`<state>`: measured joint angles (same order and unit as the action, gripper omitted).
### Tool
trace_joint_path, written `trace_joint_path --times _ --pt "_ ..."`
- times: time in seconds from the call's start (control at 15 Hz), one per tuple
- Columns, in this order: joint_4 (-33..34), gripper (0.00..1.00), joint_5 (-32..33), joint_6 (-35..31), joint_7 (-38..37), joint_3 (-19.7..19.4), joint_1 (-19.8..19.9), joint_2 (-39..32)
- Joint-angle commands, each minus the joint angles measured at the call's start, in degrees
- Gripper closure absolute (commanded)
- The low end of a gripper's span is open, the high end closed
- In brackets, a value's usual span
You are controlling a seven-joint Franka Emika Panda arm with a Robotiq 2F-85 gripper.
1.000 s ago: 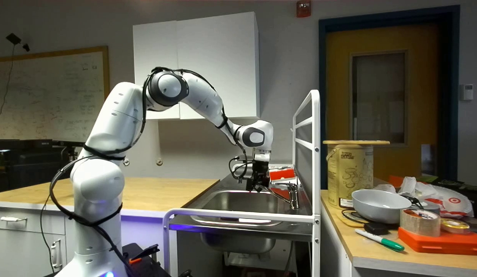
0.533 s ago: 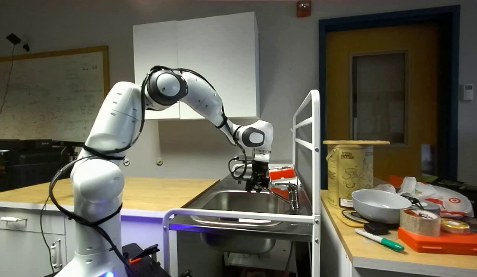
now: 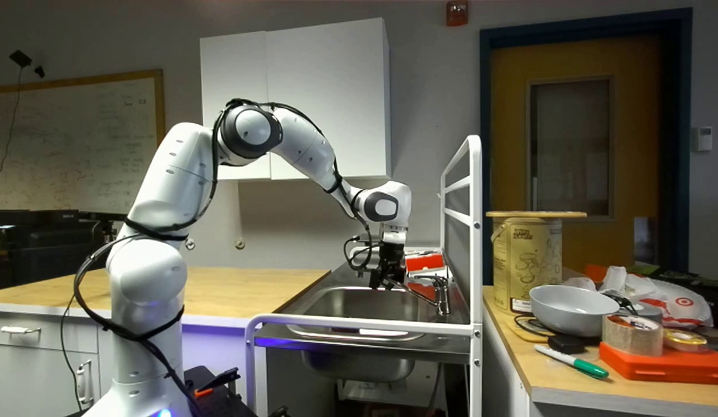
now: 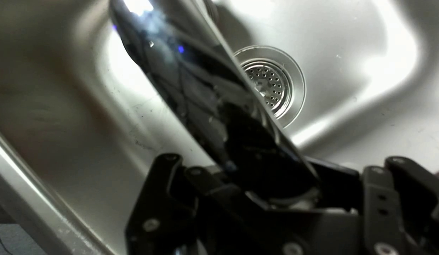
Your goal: Move the spout to the right
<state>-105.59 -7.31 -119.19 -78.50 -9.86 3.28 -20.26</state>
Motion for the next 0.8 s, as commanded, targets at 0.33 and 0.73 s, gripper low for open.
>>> trace_joint_path --times 0.33,0.73 --pt "-3.6 0.55 0.7 2.9 -2.4 -0.9 0.6 2.2" --pt "-4.0 0.09 1.1 4.6 -2.2 -0.8 0.6 3.9"
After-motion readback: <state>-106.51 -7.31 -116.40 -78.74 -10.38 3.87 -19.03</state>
